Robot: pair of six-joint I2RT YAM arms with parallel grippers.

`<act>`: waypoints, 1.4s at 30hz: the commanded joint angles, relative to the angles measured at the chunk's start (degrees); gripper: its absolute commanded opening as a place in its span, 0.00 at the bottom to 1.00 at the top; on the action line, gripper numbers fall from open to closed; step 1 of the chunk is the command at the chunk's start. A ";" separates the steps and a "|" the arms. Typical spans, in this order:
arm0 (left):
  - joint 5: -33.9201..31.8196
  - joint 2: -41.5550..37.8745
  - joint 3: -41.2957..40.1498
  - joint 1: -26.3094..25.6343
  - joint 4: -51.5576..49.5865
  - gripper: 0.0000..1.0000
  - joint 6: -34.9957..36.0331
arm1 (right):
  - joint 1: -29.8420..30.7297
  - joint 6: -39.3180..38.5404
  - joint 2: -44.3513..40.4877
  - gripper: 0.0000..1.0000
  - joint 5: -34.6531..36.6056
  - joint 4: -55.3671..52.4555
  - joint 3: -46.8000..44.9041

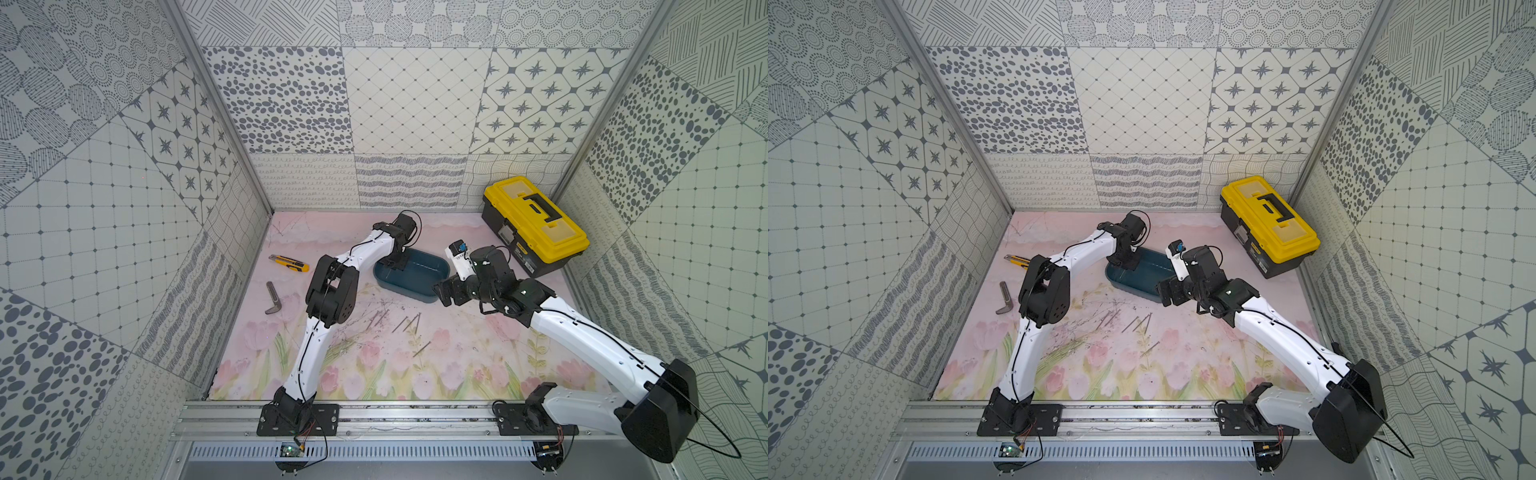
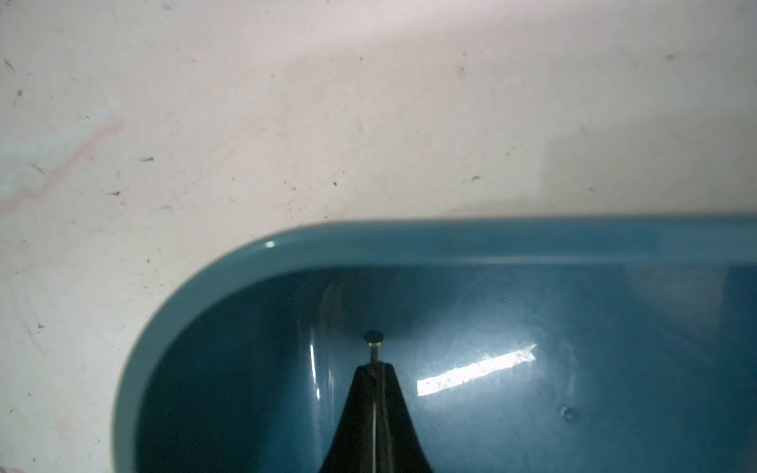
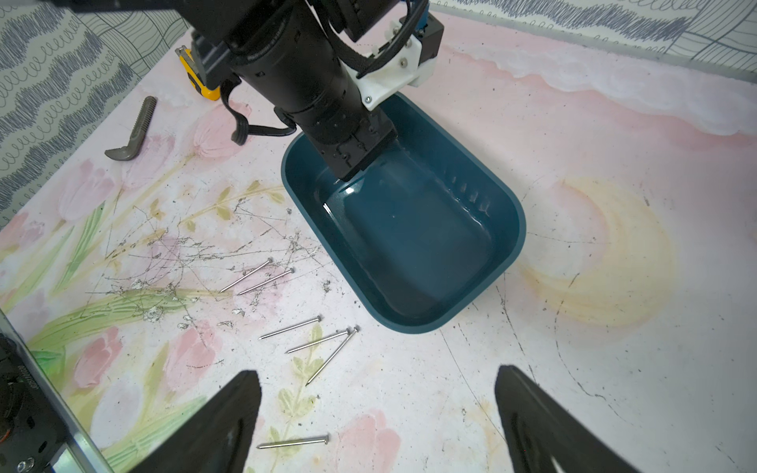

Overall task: Put the nails on the desktop into the storage box
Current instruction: Place the nail in the storage box.

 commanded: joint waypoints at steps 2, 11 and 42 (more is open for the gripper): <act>-1.12 0.66 -0.33 0.28 1.34 0.00 0.01 | -0.37 -0.25 -1.66 0.95 0.44 2.16 -0.60; -1.21 0.67 -1.31 0.27 1.95 0.00 -0.23 | -0.64 -0.31 -1.55 0.95 0.18 2.29 -0.92; -1.74 -3.48 1.19 -0.94 0.90 0.27 -0.76 | -0.99 -0.29 -3.11 0.95 -0.26 2.79 -1.78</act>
